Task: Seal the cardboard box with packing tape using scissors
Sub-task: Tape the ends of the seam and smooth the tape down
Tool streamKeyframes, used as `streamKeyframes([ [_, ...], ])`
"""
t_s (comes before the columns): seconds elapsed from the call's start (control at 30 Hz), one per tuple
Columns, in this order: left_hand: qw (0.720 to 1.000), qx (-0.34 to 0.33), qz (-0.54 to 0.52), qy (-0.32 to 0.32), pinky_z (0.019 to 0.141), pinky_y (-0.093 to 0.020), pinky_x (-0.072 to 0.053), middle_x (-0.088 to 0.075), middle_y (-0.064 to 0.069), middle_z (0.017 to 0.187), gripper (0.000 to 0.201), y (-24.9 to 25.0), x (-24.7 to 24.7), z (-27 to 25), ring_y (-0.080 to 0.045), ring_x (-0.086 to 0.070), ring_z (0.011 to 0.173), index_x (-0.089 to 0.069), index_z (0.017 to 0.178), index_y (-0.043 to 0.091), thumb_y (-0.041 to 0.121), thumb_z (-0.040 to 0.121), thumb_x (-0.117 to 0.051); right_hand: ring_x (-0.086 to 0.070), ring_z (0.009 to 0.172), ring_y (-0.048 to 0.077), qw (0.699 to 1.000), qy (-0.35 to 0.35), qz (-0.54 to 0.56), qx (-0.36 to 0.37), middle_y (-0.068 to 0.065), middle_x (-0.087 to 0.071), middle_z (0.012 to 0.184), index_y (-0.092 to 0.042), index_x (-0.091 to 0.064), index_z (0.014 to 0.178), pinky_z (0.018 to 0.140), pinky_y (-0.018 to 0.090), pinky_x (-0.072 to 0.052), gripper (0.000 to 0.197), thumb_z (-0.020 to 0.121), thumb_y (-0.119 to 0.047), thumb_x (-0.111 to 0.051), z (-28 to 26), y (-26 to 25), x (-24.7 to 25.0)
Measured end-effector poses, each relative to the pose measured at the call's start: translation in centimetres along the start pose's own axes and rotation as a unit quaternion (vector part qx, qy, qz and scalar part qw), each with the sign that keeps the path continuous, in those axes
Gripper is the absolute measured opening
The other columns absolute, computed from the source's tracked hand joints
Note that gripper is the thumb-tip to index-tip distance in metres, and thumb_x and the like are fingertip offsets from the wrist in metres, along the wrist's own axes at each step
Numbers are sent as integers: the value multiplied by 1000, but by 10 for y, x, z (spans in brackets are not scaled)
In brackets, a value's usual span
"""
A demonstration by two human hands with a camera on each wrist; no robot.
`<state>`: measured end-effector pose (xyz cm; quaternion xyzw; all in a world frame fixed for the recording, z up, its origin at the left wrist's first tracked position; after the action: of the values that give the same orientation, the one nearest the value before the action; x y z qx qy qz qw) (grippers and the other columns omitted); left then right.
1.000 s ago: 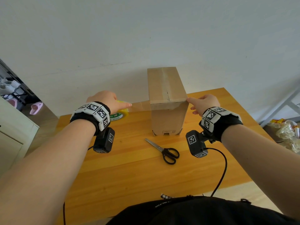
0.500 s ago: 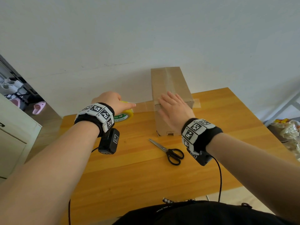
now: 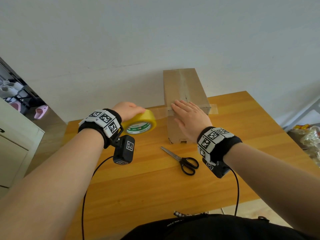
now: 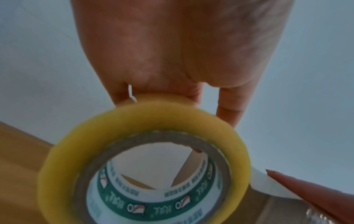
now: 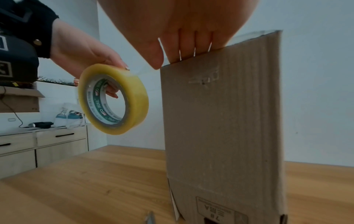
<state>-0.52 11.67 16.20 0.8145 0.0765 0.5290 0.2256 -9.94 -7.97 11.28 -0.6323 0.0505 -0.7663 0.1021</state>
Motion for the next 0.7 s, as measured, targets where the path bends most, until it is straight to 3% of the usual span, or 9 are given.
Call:
streamKeyframes([
  [0.17,1000,-9,-29,5,82,-30,-35,-53,-12,114,39,3,-6,1,-26,-47,100,-57,120,11,37,96,-41,-22,142,14,1000,13,9,3,-3,-28,152,-22,-29,144,117,30,-12,49,97,-30,-38,0,1,-1],
  [0.3,999,-11,-43,24,66,-28,-33,-48,-10,95,30,5,-11,2,-23,-45,86,-54,94,13,39,95,-38,-22,142,14,1000,9,6,5,-3,-28,152,-22,-28,144,117,29,-10,49,97,-30,-39,1,1,-1],
  [0.37,998,-17,-40,44,65,-27,-37,-54,-12,89,44,7,-13,2,-26,-52,85,-59,91,14,55,88,-44,-22,141,14,1000,8,5,8,-3,-28,152,-22,-29,144,117,29,-11,49,97,-30,-39,0,2,-1],
  [0.47,998,-17,-10,54,79,-36,-46,-63,-18,100,73,11,-13,6,-33,-59,96,-63,106,3,69,76,-52,-24,141,14,1000,13,10,9,-3,-30,151,-22,-31,144,117,30,-12,48,97,-29,-40,0,2,0],
  [0.57,999,-21,5,44,66,-31,-41,-57,-7,76,53,13,-12,9,-25,-56,76,-62,83,9,62,79,-54,-25,141,15,1000,17,16,11,-2,-32,150,-21,-33,143,116,31,-13,48,96,-27,-41,-2,2,1],
  [0.6,999,-26,11,41,64,-30,-40,-55,-5,75,48,15,-11,9,-23,-54,73,-60,77,12,59,81,-54,-25,141,15,1000,16,16,14,-1,-32,151,-20,-33,143,117,31,-13,48,96,-27,-41,-2,1,1],
  [0.7,999,-37,10,17,70,-29,-42,-58,-4,85,36,19,-14,10,-22,-54,82,-62,86,14,48,87,-52,-23,141,15,1000,10,7,18,-2,-30,151,-21,-30,144,117,31,-12,49,96,-28,-40,-2,1,0],
])
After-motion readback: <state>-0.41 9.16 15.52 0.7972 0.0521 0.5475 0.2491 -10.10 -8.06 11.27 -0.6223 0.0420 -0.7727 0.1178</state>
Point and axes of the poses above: each hand's wrist, its own z-axis towards the middle knuckle, its own x-axis out of the back of the hand, y = z × x, the point moved 1 cm from there along z, towards the middle knuckle
